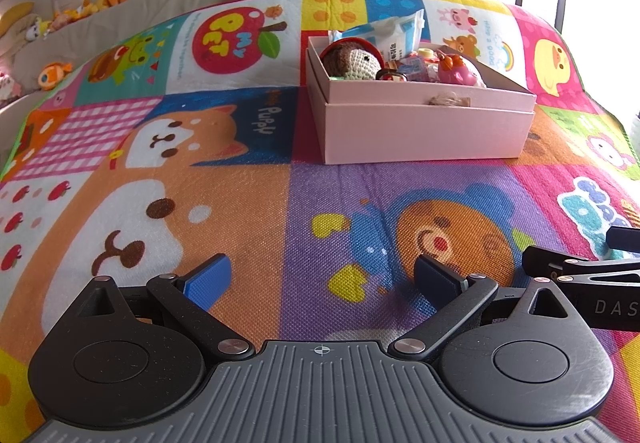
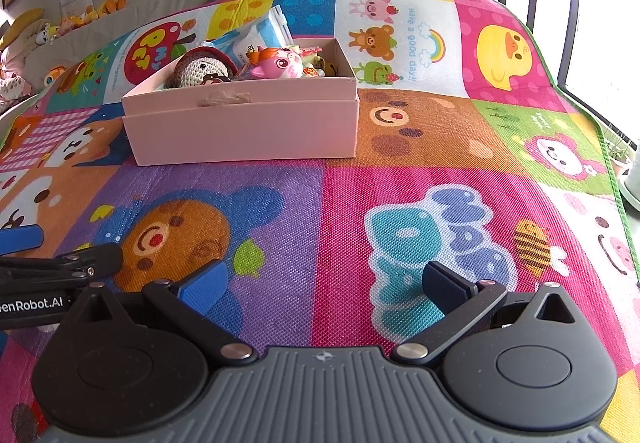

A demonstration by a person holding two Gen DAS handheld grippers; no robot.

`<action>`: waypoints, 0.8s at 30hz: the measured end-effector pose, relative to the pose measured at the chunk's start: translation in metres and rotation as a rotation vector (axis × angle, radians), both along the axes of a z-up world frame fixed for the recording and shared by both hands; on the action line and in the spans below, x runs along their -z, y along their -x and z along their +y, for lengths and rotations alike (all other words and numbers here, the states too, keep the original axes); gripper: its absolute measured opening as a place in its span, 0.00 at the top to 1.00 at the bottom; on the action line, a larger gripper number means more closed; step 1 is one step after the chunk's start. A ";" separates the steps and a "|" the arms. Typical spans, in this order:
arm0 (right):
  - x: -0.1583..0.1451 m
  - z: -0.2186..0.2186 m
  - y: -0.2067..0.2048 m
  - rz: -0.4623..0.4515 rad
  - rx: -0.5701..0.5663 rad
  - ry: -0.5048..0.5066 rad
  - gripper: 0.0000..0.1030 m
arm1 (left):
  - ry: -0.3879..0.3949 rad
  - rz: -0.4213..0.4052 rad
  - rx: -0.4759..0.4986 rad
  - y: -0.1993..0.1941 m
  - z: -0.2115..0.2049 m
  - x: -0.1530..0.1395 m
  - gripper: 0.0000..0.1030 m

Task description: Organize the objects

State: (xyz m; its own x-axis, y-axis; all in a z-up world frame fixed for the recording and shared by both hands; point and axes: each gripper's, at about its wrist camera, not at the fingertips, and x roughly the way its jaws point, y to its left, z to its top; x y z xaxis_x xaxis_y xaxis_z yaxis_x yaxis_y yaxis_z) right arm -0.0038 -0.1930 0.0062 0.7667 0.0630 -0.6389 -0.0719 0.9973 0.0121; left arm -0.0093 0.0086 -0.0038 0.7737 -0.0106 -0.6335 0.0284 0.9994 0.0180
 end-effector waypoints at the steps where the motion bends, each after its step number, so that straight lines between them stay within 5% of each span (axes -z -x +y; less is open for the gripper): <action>1: 0.000 -0.001 -0.001 0.001 0.000 -0.001 0.00 | 0.000 -0.001 0.000 0.001 0.000 0.000 0.02; 24: 0.000 -0.001 0.000 0.002 0.000 -0.005 0.00 | 0.001 -0.001 0.000 0.000 0.000 0.000 0.02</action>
